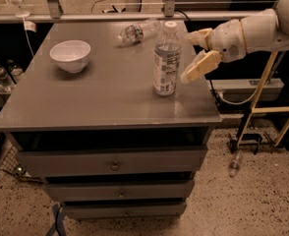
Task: Knock blue plastic bottle over
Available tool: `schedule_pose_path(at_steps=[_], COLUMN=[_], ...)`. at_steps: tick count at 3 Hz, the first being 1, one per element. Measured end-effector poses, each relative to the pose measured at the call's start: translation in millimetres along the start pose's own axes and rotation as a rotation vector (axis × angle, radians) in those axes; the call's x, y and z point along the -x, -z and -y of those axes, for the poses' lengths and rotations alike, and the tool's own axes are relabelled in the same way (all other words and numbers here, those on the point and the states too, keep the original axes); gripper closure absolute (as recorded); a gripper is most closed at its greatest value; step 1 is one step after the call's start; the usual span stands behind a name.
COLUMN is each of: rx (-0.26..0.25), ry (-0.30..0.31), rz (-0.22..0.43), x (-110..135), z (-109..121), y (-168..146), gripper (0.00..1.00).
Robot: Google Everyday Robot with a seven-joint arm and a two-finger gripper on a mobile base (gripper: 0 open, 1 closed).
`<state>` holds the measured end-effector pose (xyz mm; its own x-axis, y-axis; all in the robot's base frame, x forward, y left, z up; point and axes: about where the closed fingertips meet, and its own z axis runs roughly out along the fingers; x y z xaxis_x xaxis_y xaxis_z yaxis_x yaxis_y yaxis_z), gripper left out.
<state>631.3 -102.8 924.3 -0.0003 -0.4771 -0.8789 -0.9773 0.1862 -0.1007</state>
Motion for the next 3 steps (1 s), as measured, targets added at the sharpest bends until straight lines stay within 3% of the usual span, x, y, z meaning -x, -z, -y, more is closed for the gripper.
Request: schedule_pose_path(at_steps=[2, 3], rx=[0.082, 0.113], ry=[0.014, 0.030], rz=[0.033, 0.039], x=[16, 28], z=[-9, -15], y=[-27, -35], gripper=[0.00, 0.20])
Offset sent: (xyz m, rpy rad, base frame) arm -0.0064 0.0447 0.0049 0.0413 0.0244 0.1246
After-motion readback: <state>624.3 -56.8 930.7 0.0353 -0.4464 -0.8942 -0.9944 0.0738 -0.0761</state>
